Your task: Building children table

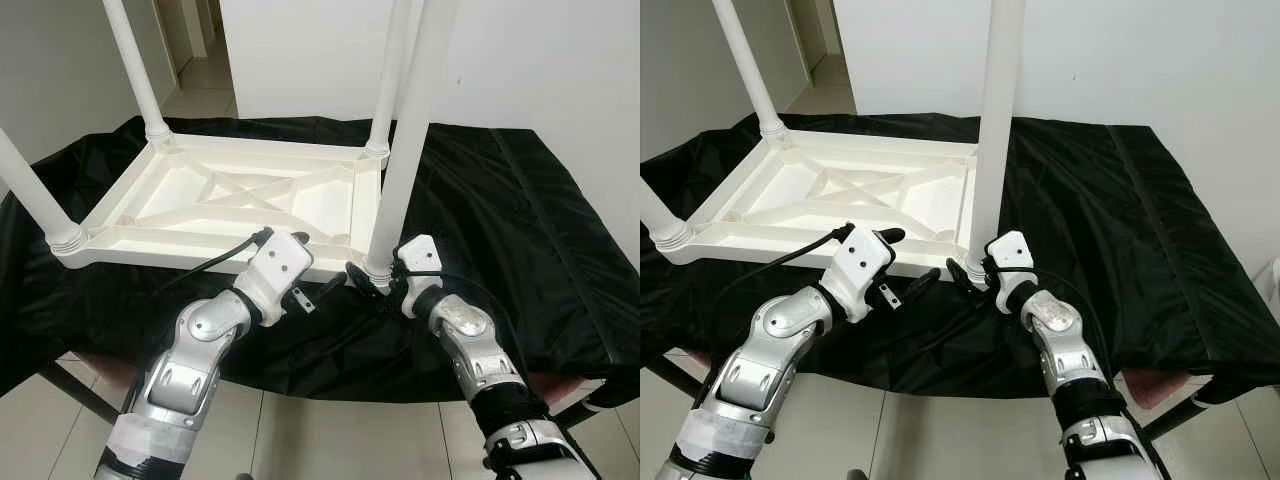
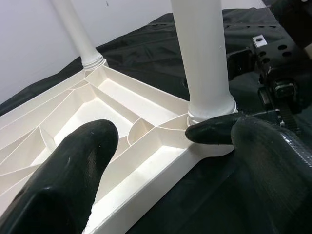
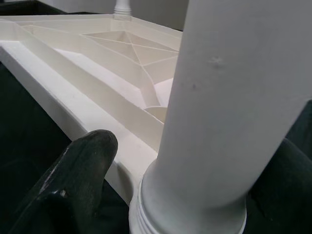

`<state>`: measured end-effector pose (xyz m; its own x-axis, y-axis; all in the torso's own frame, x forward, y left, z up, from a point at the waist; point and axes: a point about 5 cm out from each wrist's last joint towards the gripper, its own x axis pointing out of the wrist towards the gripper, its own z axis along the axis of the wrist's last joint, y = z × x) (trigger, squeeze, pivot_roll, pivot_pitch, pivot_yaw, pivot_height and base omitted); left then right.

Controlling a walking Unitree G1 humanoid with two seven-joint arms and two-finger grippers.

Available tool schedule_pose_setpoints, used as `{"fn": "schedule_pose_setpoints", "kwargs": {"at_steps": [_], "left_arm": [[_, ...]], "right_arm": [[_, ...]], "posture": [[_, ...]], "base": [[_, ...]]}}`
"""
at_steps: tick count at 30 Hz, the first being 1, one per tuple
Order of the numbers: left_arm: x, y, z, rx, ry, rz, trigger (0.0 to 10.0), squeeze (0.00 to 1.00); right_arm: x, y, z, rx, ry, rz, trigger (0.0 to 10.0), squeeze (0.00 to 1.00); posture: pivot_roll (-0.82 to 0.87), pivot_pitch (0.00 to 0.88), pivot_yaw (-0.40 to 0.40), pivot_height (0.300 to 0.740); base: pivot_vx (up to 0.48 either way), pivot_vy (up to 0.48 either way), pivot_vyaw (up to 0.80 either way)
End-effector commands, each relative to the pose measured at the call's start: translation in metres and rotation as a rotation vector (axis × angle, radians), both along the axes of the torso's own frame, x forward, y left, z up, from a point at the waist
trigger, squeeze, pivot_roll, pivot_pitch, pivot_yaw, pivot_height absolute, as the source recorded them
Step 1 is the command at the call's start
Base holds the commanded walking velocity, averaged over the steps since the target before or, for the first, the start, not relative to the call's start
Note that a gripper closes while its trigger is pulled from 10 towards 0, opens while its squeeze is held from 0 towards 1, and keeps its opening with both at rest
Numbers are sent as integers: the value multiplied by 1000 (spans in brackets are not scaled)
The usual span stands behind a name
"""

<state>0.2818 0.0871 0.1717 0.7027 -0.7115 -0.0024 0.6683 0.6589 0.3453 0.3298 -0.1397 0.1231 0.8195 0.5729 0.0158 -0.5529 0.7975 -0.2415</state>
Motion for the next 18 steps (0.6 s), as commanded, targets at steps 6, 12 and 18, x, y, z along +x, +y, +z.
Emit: {"fn": "schedule_pose_setpoints", "kwargs": {"at_steps": [6, 12, 18], "left_arm": [[1, 3, -4, 4, 1, 39, 10000, 0], [1, 2, -6, 5, 4, 36, 10000, 0], [-1, 3, -13, 59, 1, 23, 10000, 0]], "right_arm": [[2, 1, 0, -22, -11, 34, 10000, 0], [4, -1, 1, -23, -13, 46, 10000, 0], [9, -2, 4, -15, -19, 44, 10000, 0]], "posture": [[-84, 0, 67, 740], [-83, 0, 64, 740], [-79, 0, 64, 740]], "base": [[0, 0, 0], [0, 0, 0], [0, 0, 0]]}}
